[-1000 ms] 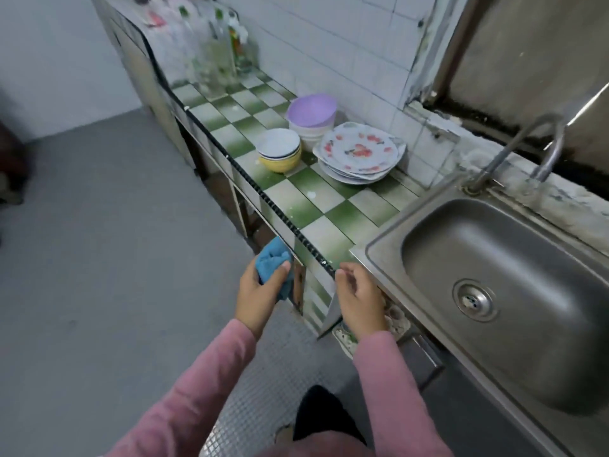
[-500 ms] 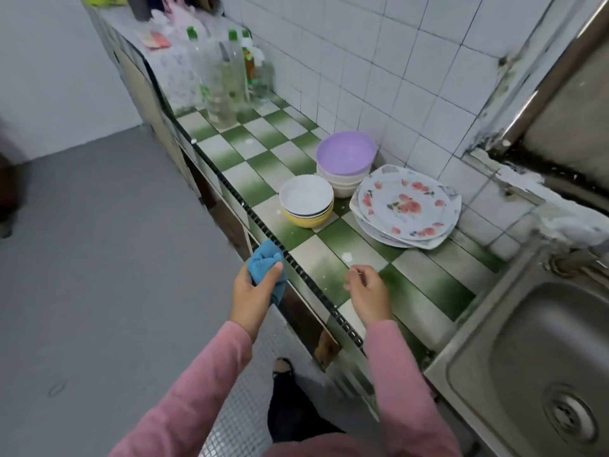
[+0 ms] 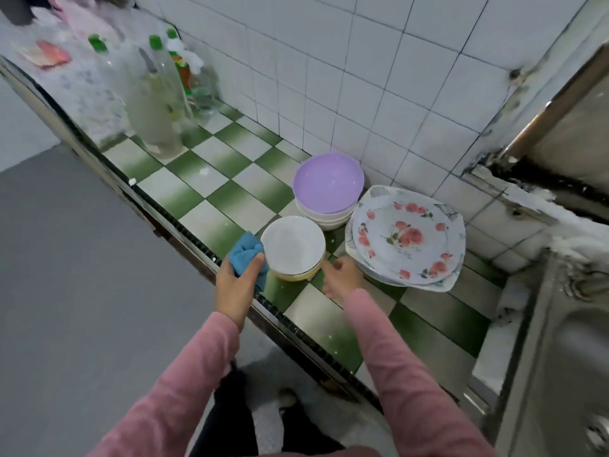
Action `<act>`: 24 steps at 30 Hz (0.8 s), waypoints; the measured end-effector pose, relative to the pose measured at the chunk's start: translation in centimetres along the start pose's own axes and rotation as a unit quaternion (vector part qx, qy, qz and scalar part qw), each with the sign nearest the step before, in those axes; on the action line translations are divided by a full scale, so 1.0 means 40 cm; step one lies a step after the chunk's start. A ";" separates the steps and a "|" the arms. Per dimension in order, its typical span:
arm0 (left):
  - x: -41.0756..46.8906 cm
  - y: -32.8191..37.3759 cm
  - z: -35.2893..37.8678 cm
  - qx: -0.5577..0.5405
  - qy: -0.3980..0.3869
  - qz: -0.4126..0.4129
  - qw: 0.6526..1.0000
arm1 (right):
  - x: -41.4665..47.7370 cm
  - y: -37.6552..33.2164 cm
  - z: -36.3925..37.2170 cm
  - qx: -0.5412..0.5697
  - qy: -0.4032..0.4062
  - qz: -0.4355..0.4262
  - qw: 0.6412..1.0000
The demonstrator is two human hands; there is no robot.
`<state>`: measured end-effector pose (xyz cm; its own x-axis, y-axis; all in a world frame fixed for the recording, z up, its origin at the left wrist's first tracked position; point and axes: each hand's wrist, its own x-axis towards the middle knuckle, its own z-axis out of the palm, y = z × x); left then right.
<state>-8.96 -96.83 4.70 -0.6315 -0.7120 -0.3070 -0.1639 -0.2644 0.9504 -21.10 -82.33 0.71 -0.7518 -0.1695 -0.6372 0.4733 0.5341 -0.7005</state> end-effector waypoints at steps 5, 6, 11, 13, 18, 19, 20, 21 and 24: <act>0.127 0.029 0.011 0.029 -0.064 -0.015 0.997 | 0.059 -0.059 0.055 -0.043 0.073 0.000 0.996; 0.150 0.038 0.012 0.031 -0.076 -0.025 0.996 | 0.064 -0.068 0.064 -0.053 0.082 0.009 0.995; 0.252 0.079 -0.001 0.052 -0.153 -0.031 0.986 | 0.078 -0.092 0.116 -0.110 0.142 0.049 0.982; 0.294 0.090 -0.012 0.065 -0.179 -0.037 0.981 | 0.080 -0.102 0.136 -0.138 0.166 0.074 0.974; 0.373 0.112 -0.040 0.075 -0.238 -0.055 0.967 | 0.082 -0.131 0.171 -0.181 0.214 0.121 0.952; 0.384 0.114 -0.046 0.076 -0.248 -0.058 0.964 | 0.081 -0.135 0.177 -0.183 0.220 0.124 0.950; 0.393 0.116 -0.050 0.078 -0.258 -0.060 0.961 | 0.081 -0.137 0.182 -0.186 0.226 0.126 0.948; 0.402 0.116 -0.055 0.081 -0.267 -0.060 0.959 | 0.080 -0.138 0.185 -0.189 0.232 0.128 0.946; 0.422 0.111 -0.066 0.087 -0.284 -0.062 0.953 | 0.074 -0.144 0.192 -0.190 0.238 0.130 0.944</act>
<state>-18.34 -111.73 3.59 -0.8994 -0.2021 -0.3877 -0.3561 -0.1758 0.9178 -22.54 -92.29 0.39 -0.7973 0.3504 -0.4915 0.5385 0.7807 -0.3170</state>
